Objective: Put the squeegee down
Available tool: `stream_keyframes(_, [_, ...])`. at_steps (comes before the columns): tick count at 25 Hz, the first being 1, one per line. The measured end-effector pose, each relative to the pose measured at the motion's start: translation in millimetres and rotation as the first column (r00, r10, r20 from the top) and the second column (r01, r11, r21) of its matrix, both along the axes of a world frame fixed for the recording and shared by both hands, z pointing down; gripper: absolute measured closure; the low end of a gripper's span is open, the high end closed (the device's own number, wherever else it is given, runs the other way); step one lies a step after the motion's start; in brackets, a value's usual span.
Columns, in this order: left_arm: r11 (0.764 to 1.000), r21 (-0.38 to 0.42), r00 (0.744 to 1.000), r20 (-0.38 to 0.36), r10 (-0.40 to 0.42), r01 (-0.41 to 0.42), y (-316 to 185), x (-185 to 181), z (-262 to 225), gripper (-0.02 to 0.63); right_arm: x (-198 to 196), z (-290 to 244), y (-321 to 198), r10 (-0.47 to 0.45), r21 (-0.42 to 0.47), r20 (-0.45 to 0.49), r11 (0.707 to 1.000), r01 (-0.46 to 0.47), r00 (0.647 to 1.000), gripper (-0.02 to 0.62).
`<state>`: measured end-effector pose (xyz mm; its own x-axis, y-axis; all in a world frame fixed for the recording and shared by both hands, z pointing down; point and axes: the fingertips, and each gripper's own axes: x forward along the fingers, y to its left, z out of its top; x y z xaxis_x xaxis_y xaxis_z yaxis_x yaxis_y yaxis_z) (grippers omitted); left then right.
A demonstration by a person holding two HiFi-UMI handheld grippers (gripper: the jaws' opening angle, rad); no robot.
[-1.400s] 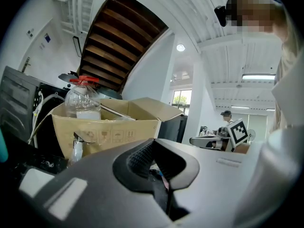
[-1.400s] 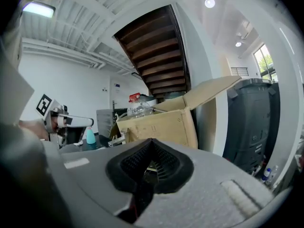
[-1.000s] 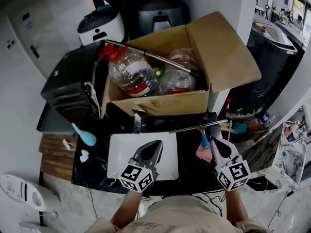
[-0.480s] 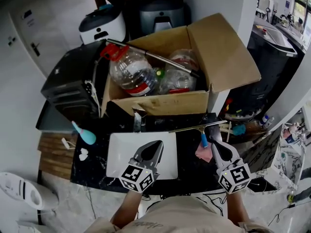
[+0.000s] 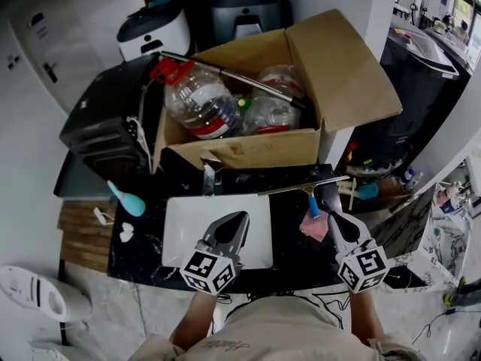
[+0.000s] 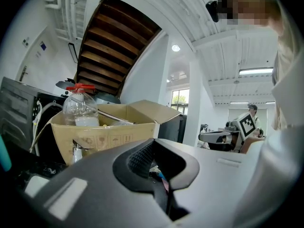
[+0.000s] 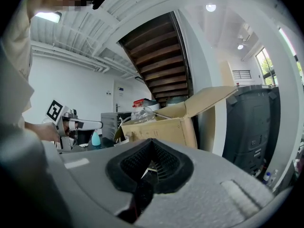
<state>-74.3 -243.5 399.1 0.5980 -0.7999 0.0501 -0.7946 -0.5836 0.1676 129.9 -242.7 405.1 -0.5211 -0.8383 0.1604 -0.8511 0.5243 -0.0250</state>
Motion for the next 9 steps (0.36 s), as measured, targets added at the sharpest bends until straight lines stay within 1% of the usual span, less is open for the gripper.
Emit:
stream_keyframes(5, [1.0, -0.006, 1.0, -0.003, -0.01, 0.01, 1.9, -0.7, 2.8, 0.591, 7.2, 1.3, 3.1, 0.02, 0.009, -0.009, 1.0, -0.019, 1.0, 0.594])
stream_keyframes(9, [0.999, -0.007, 0.999, -0.017, -0.038, 0.037, 2.5, -4.3, 3.6, 0.592, 11.8, 3.0, 2.2, 0.023, 0.007, -0.018, 1.0, -0.023, 1.0, 0.594])
